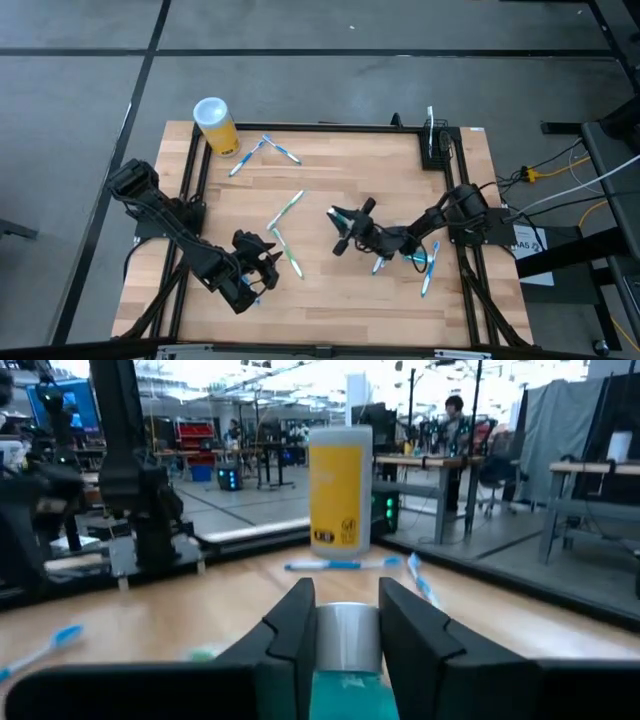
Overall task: Pick & Place toothbrushing station
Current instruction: Put the blue mouthwash into the mesh organizer
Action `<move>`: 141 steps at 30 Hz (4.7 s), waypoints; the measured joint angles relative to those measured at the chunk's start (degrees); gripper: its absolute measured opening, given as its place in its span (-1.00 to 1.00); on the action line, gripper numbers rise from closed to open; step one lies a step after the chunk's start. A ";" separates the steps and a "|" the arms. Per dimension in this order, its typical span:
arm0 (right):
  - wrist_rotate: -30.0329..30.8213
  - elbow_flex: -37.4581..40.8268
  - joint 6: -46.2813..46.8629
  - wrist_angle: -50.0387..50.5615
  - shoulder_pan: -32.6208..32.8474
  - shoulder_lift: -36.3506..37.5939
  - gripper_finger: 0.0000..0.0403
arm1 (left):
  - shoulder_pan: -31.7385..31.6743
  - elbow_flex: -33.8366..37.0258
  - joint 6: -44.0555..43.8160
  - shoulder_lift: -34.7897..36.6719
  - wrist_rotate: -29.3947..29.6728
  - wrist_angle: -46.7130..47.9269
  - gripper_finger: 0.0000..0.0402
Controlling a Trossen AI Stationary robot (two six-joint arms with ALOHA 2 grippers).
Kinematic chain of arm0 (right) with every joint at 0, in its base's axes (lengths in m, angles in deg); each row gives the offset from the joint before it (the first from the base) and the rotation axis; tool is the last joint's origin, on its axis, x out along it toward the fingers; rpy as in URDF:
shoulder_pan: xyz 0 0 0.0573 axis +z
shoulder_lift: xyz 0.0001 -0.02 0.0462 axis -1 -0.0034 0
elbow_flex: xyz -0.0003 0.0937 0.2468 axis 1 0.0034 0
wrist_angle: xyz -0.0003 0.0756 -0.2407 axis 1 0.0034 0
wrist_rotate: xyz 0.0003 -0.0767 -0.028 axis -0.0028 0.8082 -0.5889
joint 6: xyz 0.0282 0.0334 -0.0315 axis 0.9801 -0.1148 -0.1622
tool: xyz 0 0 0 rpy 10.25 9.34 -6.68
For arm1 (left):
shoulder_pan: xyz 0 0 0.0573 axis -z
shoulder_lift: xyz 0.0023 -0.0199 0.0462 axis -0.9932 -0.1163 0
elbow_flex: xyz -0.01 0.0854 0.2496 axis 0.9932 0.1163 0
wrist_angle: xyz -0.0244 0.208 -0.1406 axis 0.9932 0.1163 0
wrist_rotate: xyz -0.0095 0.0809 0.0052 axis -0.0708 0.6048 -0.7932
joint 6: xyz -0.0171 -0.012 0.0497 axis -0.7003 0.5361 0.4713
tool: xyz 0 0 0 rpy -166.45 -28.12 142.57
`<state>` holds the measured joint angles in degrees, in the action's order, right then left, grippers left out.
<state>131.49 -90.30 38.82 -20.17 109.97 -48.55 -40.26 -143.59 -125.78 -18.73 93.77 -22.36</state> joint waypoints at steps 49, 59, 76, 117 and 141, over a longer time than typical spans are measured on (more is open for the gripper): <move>-28.75 -19.98 32.79 70.65 5.38 11.09 -0.65 | -0.67 -0.71 -6.60 0.37 -3.99 0.30 -0.26; -50.34 -32.02 2.00 101.77 0.81 11.07 -0.38 | -0.68 -3.18 5.37 9.45 0.51 3.70 -0.27; -47.74 -34.95 -63.53 105.17 -4.07 9.95 -0.22 | 2.22 -3.13 14.49 28.93 7.66 14.25 -0.27; -50.85 -43.47 -70.51 93.66 -10.11 -7.55 -0.22 | -1.98 -3.10 27.98 40.26 4.08 14.45 -0.27; -16.67 -41.29 -6.56 110.50 -22.24 -1.93 -0.38 | -1.91 -3.10 28.00 40.26 4.96 14.49 -0.27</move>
<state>114.81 -131.59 32.26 90.33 87.73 -50.48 -42.17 -146.69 -97.78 21.53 98.73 -7.87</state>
